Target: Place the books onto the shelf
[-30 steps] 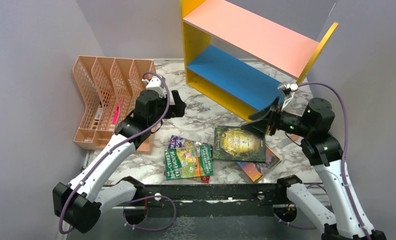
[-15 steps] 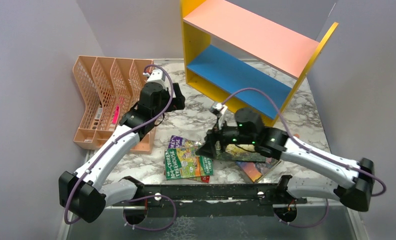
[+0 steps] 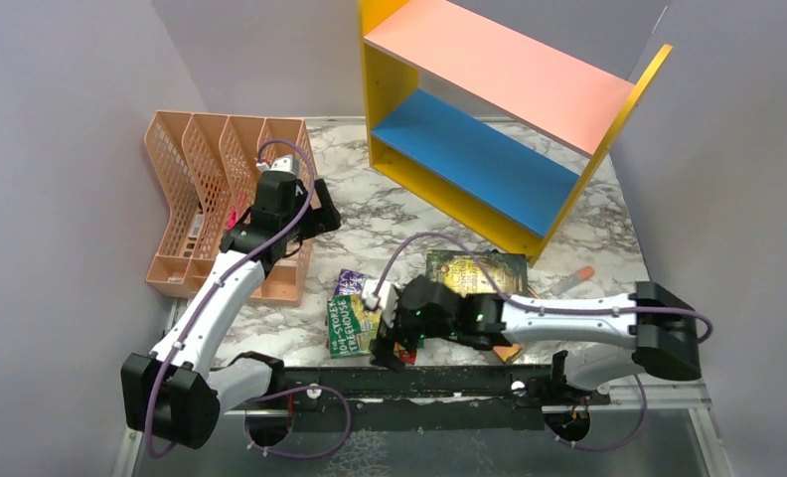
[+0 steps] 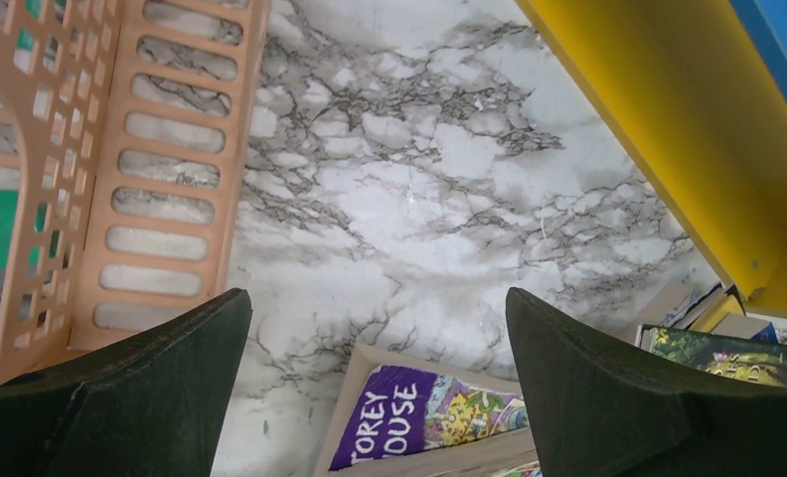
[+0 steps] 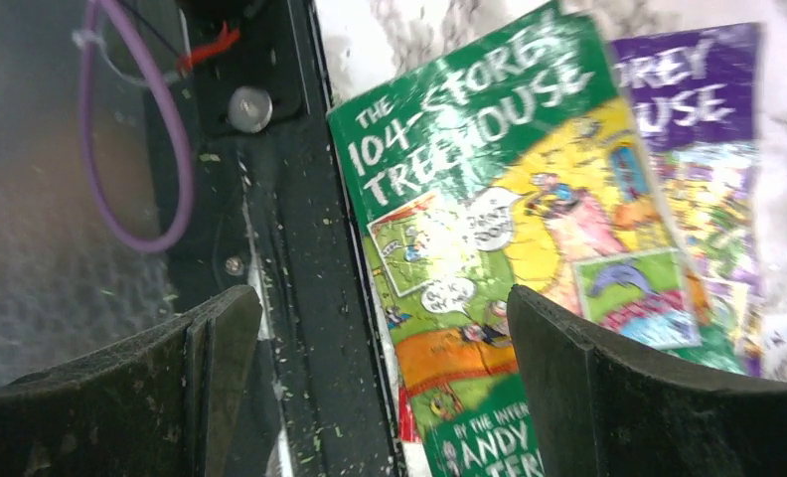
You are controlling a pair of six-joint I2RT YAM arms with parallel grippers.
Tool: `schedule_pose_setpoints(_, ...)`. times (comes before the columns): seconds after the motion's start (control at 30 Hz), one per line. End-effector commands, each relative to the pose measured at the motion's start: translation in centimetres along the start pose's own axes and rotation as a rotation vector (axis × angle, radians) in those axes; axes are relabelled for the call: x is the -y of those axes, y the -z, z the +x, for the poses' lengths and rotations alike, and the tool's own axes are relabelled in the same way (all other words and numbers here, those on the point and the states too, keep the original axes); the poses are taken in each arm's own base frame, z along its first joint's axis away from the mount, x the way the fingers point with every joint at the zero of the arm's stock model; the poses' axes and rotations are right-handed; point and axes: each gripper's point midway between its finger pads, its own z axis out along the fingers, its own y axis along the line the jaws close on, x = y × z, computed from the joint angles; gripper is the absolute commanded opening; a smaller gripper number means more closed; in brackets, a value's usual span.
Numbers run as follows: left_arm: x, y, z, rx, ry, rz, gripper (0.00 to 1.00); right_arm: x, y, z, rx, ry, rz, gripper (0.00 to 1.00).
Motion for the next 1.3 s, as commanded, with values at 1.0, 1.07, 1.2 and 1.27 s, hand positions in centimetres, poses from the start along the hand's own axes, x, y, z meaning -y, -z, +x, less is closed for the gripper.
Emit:
schedule_pose_setpoints(1.0,-1.6,4.0,-0.1,0.051,0.051,0.02,0.99,3.1,-3.9,7.0,-0.371,0.658,0.389,0.34)
schedule_pose_setpoints(1.07,-1.7,4.1,0.1,0.049,0.066,0.013,0.99,1.7,-4.0,5.9,-0.318,0.612,0.331,0.3)
schedule_pose_setpoints(1.2,-2.5,4.2,0.9,0.045,0.123,-0.022,0.99,0.6,-4.2,3.8,-0.217,0.525,0.315,0.19)
schedule_pose_setpoints(1.27,-2.9,4.2,1.4,0.043,0.168,-0.042,0.99,0.9,-4.6,3.4,-0.193,0.484,0.354,0.12)
